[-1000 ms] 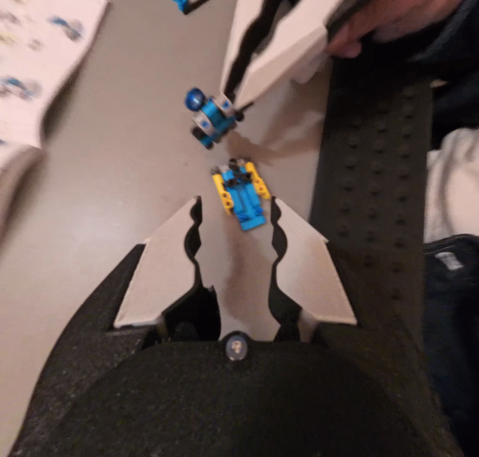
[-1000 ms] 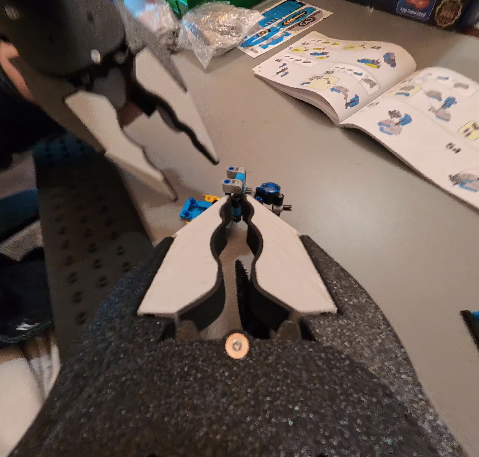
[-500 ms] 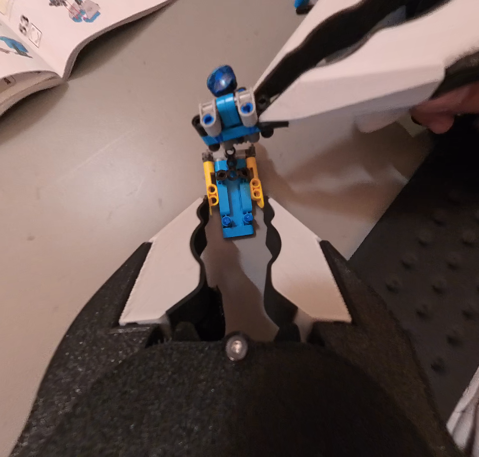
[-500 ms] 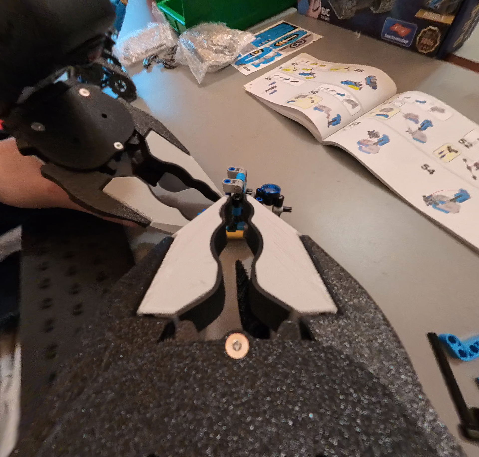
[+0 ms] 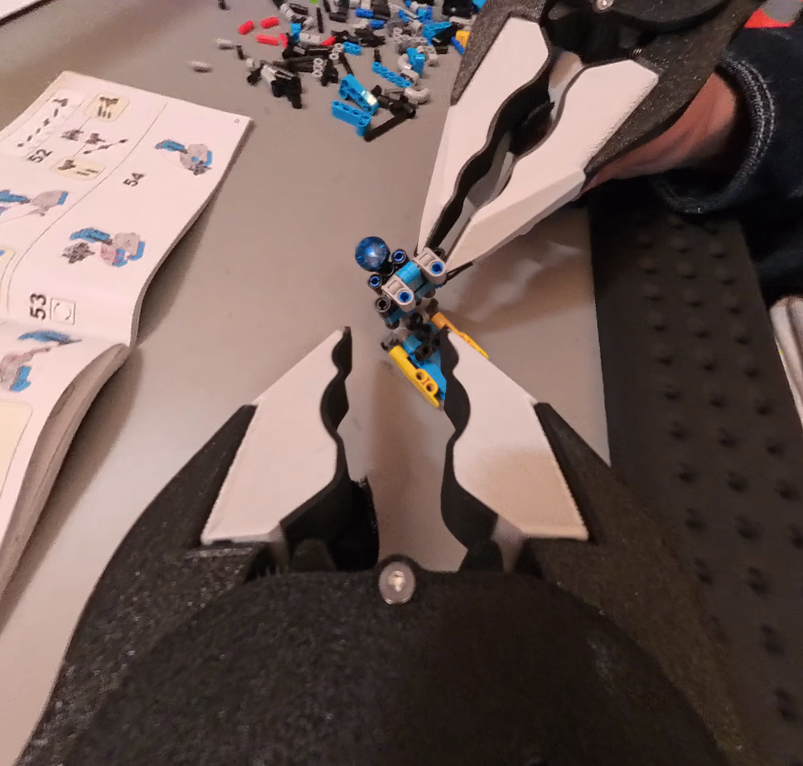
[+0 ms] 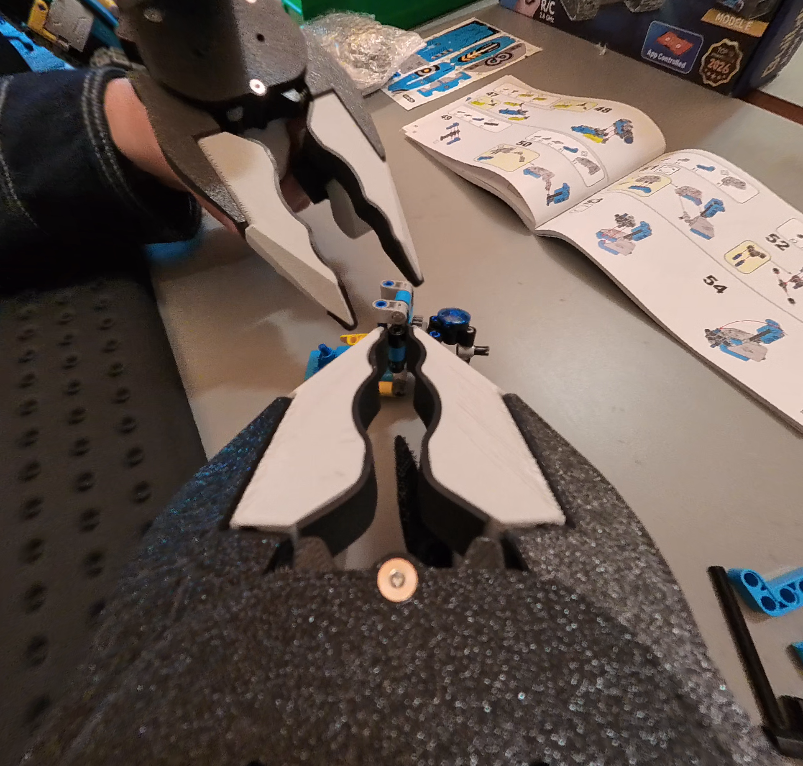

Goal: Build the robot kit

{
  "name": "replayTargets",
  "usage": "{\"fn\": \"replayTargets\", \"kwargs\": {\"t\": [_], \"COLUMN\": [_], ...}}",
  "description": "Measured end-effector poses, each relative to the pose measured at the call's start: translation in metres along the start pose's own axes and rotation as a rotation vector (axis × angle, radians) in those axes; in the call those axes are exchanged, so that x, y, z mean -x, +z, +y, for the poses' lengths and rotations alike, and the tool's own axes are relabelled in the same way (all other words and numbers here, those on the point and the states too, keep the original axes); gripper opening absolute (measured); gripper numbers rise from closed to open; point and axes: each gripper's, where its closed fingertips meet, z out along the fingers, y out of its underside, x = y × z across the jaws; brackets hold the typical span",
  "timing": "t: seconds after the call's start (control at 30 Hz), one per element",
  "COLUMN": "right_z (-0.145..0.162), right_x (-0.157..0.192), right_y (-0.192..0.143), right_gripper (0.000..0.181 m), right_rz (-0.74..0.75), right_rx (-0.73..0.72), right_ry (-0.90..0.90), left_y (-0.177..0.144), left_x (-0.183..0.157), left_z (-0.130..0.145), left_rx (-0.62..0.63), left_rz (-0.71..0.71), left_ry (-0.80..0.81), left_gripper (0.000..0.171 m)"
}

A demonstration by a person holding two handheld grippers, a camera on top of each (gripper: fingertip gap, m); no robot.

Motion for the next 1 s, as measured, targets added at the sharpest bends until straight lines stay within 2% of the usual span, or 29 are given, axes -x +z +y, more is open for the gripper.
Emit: {"fn": "replayTargets", "kwargs": {"t": [0.07, 0.13, 0.4, 0.53, 1.0], "right_z": [0.000, 0.002, 0.008, 0.010, 0.012], "right_x": [0.000, -0.001, 0.002, 0.002, 0.008], "right_y": [0.001, 0.003, 0.005, 0.005, 0.004], "right_gripper": [0.007, 0.007, 0.007, 0.007, 0.008], "right_rz": [-0.009, -0.010, -0.050, -0.020, 0.002], "right_rx": [-0.006, 0.005, 0.020, 0.037, 0.056], "right_ry": [0.006, 0.009, 0.043, -0.015, -0.102], "left_y": [0.003, 0.004, 0.005, 0.005, 0.003], "left_x": [0.003, 0.003, -0.001, -0.002, -0.008], "left_z": [-0.003, -0.007, -0.007, -0.007, -0.004], "left_rx": [-0.022, -0.060, -0.072, -0.062, -0.066], "left_rz": [0.020, 0.049, 0.072, 0.045, 0.066], "left_ry": [0.031, 0.059, 0.135, 0.193, 0.220], "left_gripper": [0.038, 0.019, 0.018, 0.018, 0.017]}}
